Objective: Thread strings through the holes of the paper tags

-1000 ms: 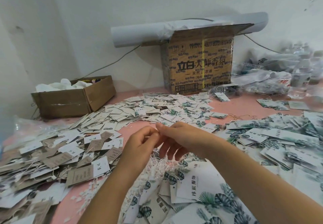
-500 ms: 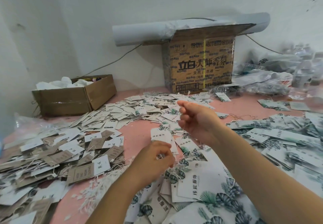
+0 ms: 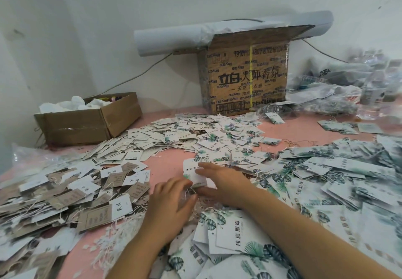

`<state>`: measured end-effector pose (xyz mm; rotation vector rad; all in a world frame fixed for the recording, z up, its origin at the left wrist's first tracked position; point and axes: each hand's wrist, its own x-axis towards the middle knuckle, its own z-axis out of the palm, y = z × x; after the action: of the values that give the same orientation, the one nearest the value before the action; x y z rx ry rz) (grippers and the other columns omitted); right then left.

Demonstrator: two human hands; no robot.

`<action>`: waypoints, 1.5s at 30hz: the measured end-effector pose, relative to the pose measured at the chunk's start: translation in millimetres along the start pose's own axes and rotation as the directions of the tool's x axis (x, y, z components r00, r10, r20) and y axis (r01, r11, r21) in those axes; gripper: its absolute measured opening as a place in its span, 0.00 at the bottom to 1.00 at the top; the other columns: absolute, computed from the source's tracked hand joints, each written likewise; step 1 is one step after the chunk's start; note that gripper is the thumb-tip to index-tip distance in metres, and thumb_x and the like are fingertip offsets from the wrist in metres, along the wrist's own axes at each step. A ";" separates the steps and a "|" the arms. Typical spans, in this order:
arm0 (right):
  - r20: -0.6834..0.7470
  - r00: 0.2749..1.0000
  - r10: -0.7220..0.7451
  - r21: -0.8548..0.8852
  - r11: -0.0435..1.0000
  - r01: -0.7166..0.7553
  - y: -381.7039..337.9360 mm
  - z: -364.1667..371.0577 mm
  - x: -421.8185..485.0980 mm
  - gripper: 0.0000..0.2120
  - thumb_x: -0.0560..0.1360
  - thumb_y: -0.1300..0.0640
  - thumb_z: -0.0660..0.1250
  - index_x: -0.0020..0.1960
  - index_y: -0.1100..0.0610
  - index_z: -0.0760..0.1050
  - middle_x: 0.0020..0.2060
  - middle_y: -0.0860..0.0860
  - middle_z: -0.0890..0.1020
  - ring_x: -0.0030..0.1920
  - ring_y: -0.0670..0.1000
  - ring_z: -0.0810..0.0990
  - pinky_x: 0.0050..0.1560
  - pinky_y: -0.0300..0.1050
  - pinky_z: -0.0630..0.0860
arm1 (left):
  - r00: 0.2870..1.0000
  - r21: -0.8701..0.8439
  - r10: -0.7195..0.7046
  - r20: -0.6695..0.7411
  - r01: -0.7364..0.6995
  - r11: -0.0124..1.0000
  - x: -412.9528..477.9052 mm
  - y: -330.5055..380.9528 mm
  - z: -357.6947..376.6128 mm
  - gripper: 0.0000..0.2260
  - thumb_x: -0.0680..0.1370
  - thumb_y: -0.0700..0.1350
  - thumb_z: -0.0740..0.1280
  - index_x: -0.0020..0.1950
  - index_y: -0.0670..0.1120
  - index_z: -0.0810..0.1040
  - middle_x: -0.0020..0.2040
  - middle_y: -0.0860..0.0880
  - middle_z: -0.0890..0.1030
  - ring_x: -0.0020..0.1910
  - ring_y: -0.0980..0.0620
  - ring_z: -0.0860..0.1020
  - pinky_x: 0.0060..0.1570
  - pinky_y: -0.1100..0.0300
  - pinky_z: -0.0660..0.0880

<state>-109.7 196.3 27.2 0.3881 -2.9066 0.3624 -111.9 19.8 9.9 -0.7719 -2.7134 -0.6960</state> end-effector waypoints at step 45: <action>-0.053 0.882 0.469 -0.177 0.864 -0.471 15.7 -3.4 -5.3 0.21 0.75 0.42 0.62 0.35 0.56 0.63 0.41 0.50 0.70 0.40 0.52 0.73 0.41 0.45 0.73 | 0.849 -0.897 -0.528 -0.025 0.214 0.386 -1.8 -6.9 3.3 0.03 0.74 0.42 0.70 0.43 0.44 0.82 0.35 0.52 0.82 0.38 0.52 0.82 0.39 0.56 0.79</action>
<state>-108.6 213.2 25.9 -0.3632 -2.9622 0.1512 -114.5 15.6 3.8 -0.0857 -2.0663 -2.2226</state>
